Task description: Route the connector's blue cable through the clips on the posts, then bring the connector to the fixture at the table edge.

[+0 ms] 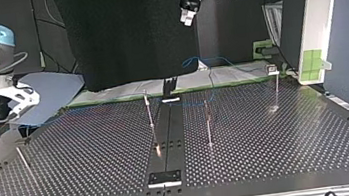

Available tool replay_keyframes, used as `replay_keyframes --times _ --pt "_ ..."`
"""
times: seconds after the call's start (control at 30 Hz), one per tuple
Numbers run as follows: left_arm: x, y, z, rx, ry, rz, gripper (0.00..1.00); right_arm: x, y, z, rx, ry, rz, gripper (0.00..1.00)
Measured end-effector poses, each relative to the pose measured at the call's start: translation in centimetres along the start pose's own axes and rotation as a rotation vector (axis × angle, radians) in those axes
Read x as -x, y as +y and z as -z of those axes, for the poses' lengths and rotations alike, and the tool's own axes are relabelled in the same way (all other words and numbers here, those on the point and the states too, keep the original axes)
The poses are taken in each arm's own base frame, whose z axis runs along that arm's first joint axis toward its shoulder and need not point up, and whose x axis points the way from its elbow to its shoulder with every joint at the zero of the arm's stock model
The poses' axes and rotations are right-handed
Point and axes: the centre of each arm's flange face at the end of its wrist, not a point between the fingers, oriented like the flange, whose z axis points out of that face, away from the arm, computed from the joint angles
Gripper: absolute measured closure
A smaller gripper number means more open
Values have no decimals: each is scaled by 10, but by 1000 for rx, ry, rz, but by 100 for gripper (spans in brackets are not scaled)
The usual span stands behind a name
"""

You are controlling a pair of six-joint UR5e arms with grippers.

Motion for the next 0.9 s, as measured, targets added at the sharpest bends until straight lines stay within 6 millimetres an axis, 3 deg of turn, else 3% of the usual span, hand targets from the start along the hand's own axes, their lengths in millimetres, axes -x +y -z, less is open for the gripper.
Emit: replay_keyframes --times 0.27,0.4,0.9 --pt "0 -1 1 0 2 0 0 45 -2 -20 -46 -25 21 100" --pt "0 0 1 2 3 1 0 57 0 -26 -69 -20 23 100" --pt "-3 2 4 14 36 -7 0 59 25 -54 -124 73 2 100"
